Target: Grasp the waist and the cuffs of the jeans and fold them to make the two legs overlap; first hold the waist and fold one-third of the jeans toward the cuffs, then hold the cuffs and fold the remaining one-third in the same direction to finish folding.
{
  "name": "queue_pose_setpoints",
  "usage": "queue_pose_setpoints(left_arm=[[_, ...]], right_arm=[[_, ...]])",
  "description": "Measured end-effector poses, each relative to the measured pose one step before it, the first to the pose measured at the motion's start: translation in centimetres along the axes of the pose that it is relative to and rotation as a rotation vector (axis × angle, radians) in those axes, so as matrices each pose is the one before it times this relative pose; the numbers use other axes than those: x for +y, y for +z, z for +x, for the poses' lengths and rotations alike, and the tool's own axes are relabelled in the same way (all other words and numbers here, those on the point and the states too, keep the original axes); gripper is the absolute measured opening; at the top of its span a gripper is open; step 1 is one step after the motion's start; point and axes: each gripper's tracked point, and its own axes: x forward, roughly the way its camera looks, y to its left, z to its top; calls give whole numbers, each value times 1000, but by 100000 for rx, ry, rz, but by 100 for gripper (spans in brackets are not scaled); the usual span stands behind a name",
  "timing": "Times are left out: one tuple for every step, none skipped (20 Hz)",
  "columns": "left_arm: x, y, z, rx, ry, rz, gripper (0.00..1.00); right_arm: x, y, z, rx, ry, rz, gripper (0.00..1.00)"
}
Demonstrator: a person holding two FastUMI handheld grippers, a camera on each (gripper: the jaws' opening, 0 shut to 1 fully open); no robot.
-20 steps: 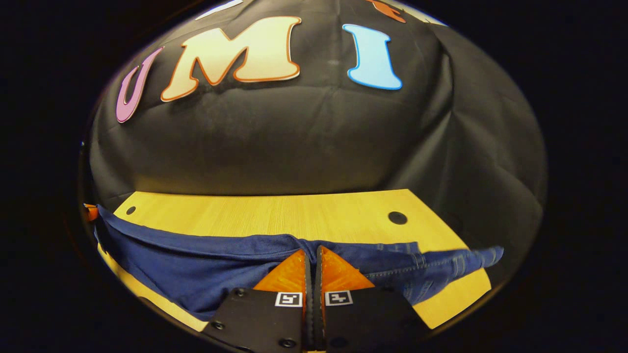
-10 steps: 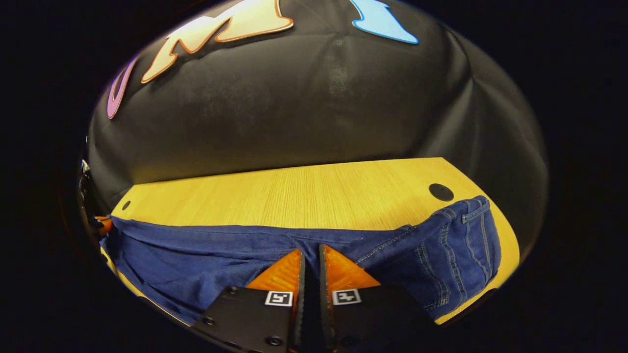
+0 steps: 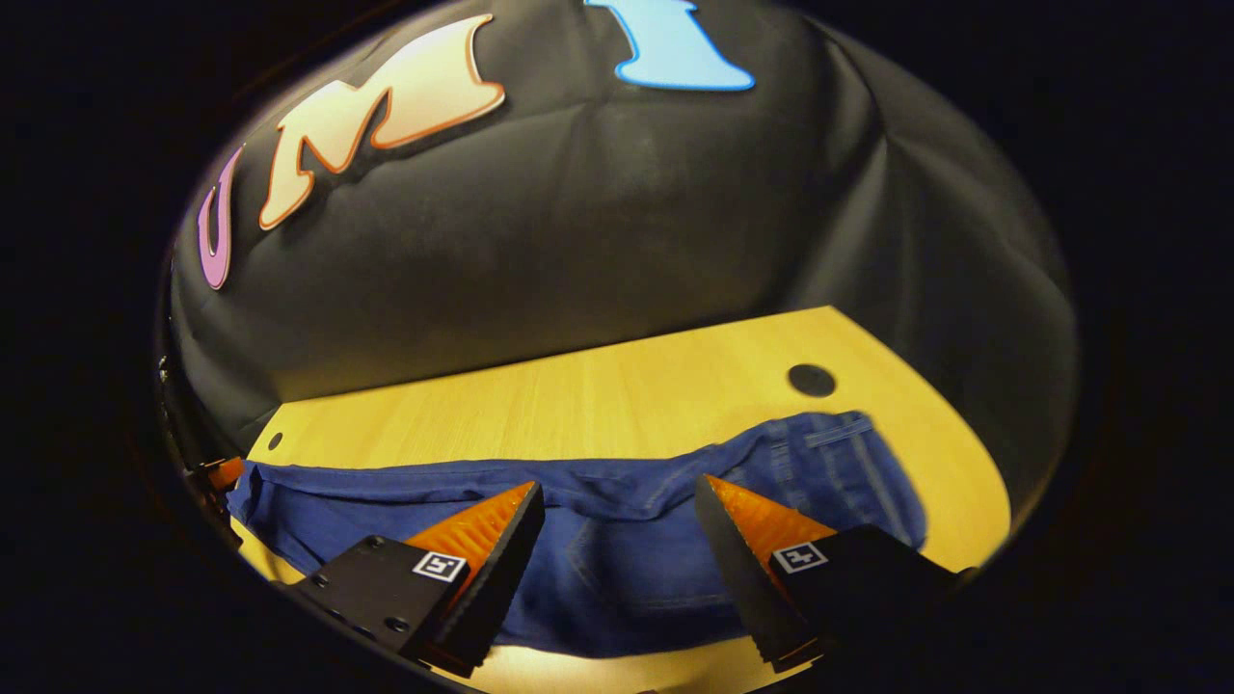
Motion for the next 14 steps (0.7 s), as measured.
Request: queue_pose_setpoints(left_arm=[[313,279,-111,-1216,1554,-1484,96],[-107,356,166,-2287,545,-542,95],[-310,-133,240,-1849,-547,-555,96],[-146,40,158,-1082,-1246,-251,96],[191,-217,-84,-410,-1096,305,96],[93,-171,-52,588,-222,968,96],[-40,37,11,248,-32,1229,96],[-46,13,11,-38,-22,824,96],[-137,24,74,125,-445,588,96],[2,132,14,253,-155,702,96],[65,5,1,257,-90,857,96],[-61,79,114,336,118,1021,96],[-56,-142,-442,638,74,1074,96],[81,-60,52,409,303,1059,96]], right_arm=[[-1750,358,-777,-400,-2066,617,99],[-1970,75,-950,273,-2174,612,97],[-2018,-146,-694,754,-2558,487,99],[-2012,-319,-203,1227,-2712,629,97],[-1861,-369,-257,1165,-2451,889,99],[-1730,-543,-7,927,-2033,985,97],[-1526,-526,165,1091,-1622,955,99],[-1243,-545,95,1446,-1127,725,97],[-1122,-530,294,989,-1354,671,97],[-904,-534,360,1640,-557,935,97],[-161,-709,526,1899,679,1356,99],[-96,-668,628,1652,987,936,96],[164,-369,319,1299,970,-159,97],[259,-456,321,976,1303,-1271,92]])
